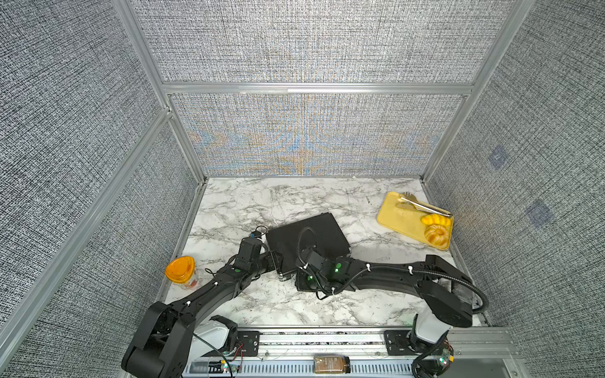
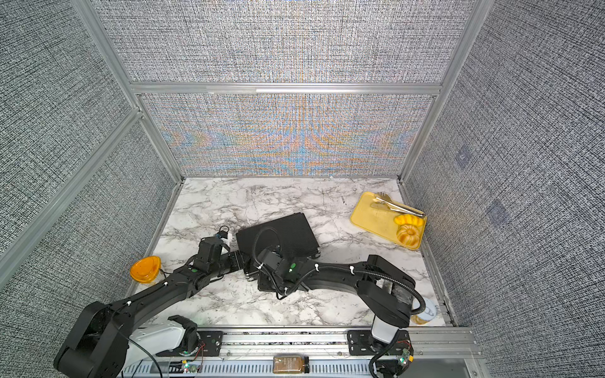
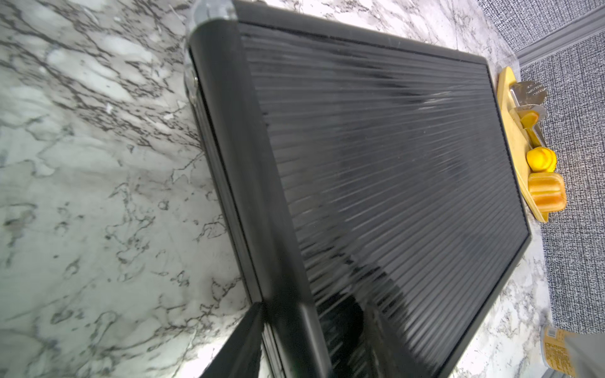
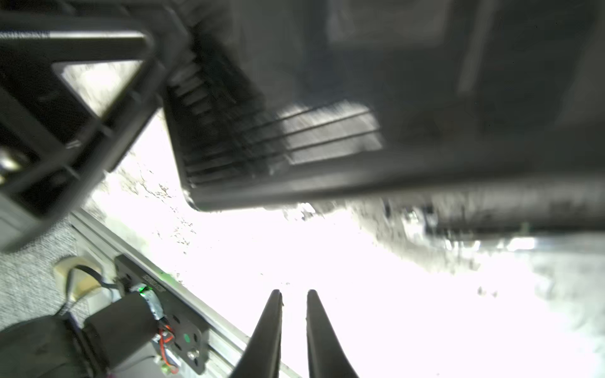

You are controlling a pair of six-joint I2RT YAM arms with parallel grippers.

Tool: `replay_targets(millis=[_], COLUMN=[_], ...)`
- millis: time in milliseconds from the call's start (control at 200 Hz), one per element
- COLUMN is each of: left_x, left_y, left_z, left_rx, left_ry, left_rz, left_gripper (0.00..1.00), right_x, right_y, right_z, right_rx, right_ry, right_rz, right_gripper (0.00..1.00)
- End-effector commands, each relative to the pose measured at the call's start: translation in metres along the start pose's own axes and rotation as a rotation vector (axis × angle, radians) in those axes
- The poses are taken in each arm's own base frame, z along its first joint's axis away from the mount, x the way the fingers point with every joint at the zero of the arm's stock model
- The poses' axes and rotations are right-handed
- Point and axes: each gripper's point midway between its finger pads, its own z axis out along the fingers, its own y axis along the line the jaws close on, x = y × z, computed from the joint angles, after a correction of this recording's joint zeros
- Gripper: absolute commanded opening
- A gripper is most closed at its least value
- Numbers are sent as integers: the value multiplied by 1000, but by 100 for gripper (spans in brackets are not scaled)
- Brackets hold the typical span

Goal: Close the poker set cases
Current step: Fasten the fastener on the poker set case.

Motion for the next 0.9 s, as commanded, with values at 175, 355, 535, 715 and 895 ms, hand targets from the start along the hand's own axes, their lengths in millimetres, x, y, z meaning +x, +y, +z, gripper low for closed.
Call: replay_targets(millis=[175, 355, 535, 715, 895], left_x=[66, 64, 64, 62, 61], left_y=[38, 40, 40, 40, 41], left_z=[-10, -12, -13, -14, -15], left_rx=[-145, -167, -167, -173, -179], left_ry=[253, 247, 241, 235, 225], left_rz=[-28, -39, -44, -45, -43], left_gripper=[48, 48, 47, 47, 47], right_x=[-19, -15, -15, -16, -18], right_y=[6, -1, -2, -3, -7], right_z=[-1, 9, 15, 18, 24], right_rx=[-64, -83, -88, -108, -129], right_ry=[-186, -193, -213, -245, -270], right_rz=[270, 380, 428, 470, 521], right_gripper=[19, 19, 19, 19, 18])
